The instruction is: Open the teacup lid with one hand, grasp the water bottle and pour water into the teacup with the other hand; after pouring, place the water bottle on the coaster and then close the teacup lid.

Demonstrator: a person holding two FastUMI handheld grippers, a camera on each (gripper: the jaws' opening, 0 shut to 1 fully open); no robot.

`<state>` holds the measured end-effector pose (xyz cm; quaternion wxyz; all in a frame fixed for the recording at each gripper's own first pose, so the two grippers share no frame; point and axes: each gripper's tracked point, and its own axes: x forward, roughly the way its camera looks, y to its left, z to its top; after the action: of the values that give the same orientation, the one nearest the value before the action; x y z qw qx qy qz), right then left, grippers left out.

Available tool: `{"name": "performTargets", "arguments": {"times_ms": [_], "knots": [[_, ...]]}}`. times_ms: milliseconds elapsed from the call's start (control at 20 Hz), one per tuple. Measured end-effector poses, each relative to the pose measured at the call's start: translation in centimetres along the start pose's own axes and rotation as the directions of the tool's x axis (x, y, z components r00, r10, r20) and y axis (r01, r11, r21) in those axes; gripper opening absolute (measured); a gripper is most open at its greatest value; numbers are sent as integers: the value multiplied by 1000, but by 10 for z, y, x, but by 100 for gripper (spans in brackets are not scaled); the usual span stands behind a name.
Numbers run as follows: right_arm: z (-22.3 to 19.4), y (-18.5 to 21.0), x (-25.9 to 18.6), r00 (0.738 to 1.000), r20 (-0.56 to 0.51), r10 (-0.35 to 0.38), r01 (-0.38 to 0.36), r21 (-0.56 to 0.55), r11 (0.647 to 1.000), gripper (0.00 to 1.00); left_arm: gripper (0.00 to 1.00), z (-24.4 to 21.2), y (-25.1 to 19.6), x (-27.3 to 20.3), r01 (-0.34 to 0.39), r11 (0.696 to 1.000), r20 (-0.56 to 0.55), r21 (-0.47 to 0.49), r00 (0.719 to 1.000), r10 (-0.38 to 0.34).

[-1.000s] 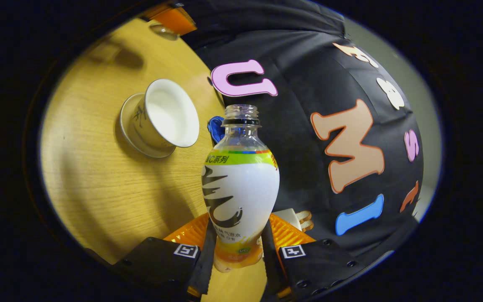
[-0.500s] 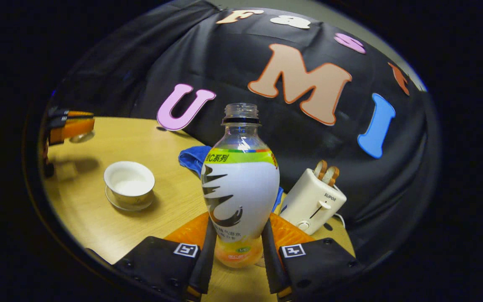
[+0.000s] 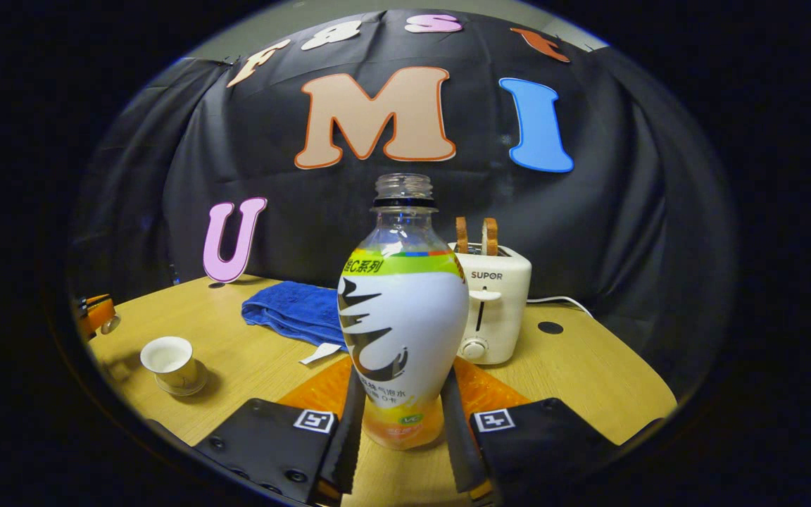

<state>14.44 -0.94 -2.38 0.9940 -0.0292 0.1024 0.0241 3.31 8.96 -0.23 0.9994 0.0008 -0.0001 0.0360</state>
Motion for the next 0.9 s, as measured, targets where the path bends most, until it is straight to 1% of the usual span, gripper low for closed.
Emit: {"name": "performTargets", "arguments": {"times_ms": [50, 100, 300, 400, 500, 650, 700, 800, 900], "knots": [[-2, -2, 2, 1000, -3, -1, 1, 15, 1000, 55, 27, 0, 0, 0, 0, 1000, 0, 0, 1000, 0], [-3, -5, 4, 1000, 1, -2, 2, 28, 1000, 58, 27, 0, 0, -1, 0, 1000, 0, 0, 1000, 0], [-5, -6, 11, 1000, 17, 10, -12, 76, 997, 59, 27, 0, 0, 0, 0, 1000, 1, 0, 1000, 0], [-8, -7, 13, 1000, 18, 9, -10, 71, 997, 58, 27, 0, 0, 0, 1, 1000, 0, 0, 1000, -1], [-9, -6, 15, 1000, 19, 18, -19, 71, 997, 62, 27, 0, 0, 0, 0, 1000, 0, 0, 1000, 0], [-14, -5, 20, 1000, 11, 29, -30, 69, 997, 64, 27, 0, 0, -1, 1, 1000, 1, 0, 1000, -1], [-13, -5, 19, 999, 18, 29, -30, 65, 997, 67, 27, -1, 0, 0, 1, 1000, 0, 0, 1000, -1], [-14, -3, 19, 999, 22, 35, -36, 63, 997, 67, 27, 0, 0, 0, 1, 1000, 0, 0, 1000, -1], [-14, -2, 21, 999, 26, 36, -38, 55, 998, 73, 27, 0, 0, 0, 1, 1000, 0, 0, 1000, -1]]}}
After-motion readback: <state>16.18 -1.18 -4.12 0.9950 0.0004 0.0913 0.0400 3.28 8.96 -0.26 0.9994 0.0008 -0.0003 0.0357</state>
